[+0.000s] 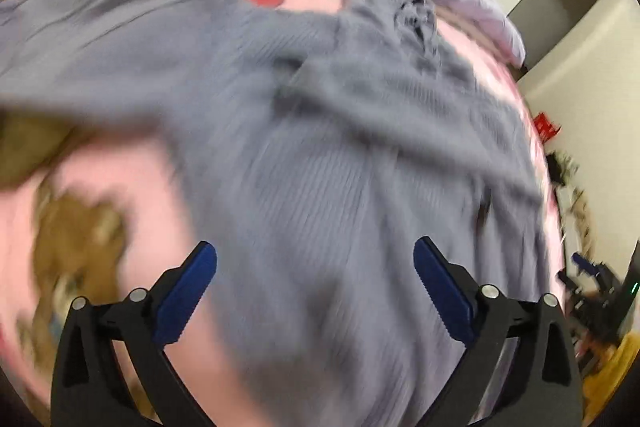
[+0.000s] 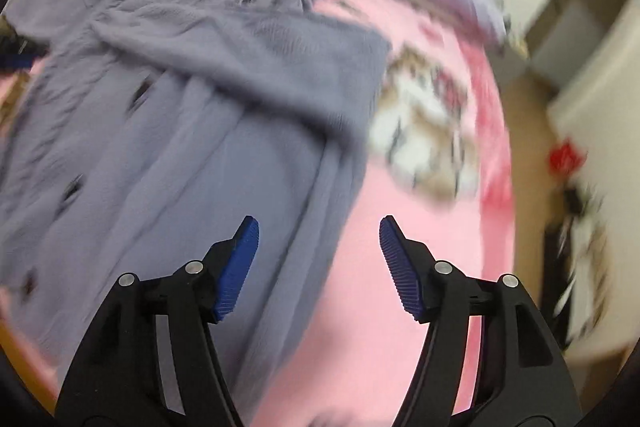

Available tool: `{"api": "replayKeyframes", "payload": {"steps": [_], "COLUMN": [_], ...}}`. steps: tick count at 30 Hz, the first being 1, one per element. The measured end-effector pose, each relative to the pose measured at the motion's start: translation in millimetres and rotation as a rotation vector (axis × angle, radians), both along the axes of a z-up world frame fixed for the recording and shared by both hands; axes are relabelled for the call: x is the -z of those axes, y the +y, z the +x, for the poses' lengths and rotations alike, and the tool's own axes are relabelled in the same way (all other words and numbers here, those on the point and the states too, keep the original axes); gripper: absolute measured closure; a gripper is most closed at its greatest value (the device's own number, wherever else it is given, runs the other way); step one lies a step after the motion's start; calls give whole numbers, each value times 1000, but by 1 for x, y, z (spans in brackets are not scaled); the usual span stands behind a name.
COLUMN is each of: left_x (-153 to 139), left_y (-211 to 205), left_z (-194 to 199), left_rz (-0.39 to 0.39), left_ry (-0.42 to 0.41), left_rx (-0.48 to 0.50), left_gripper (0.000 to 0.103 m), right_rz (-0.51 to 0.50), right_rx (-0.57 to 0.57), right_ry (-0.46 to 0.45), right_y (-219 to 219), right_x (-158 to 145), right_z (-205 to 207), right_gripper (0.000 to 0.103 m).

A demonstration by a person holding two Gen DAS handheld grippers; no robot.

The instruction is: Fold large clothes

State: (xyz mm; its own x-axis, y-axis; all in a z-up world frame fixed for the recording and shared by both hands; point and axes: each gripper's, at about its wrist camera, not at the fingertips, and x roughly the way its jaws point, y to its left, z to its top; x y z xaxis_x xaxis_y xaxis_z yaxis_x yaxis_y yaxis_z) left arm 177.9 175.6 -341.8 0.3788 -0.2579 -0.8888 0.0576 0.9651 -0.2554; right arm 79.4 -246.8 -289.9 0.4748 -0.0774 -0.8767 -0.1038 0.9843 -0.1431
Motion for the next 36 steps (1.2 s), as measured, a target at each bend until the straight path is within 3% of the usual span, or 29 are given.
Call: {"api": "replayKeyframes", "payload": {"steps": [5,9,10,12,14,17,21,23,25,26,27,29,36], "left_x": [11,25,28,35,40,43,57,62,60,58,57,55,30], "left_y": [10,4,4,1,-3,-11,-31,-33,-33,-32,-31,-27,-3], "left_z": [-91,-136,-141,-150,-156,-162,-157,-159,-159,-161,-162,-164,-160], "left_rz": [39,24,-5,-59,-74,-84,-60,-49,-61,-66,-62,-72,-84], "left_ry": [76,82,89,87,66,28,48,46,25,14,4,2,-24], "left_rx": [13,-30,-52,-97,-128,-162,-140,-162,-181,-192,-207,-228,-198], "left_gripper": [6,6,6,6,6,7,28,33,53,59,73,80,87], "right_rz": [97,197,250,257,243,280,356,399,446,481,521,553,396], "right_rx": [95,171,206,234,230,200,204,224,240,244,245,254,162], "right_ry": [56,100,99,50,7,12,48,62,62,80,103,116,93], "right_y": [18,20,18,19,23,29,27,25,21,19,17,15,1], "right_x": [10,30,37,42,47,55,64,68,71,74,77,76,23], "right_z": [-90,-130,-135,-145,-146,-140,-143,-147,-148,-147,-146,-145,-139], "right_gripper": [48,47,46,41,35,36,36,36,42,57,79,87,92]}}
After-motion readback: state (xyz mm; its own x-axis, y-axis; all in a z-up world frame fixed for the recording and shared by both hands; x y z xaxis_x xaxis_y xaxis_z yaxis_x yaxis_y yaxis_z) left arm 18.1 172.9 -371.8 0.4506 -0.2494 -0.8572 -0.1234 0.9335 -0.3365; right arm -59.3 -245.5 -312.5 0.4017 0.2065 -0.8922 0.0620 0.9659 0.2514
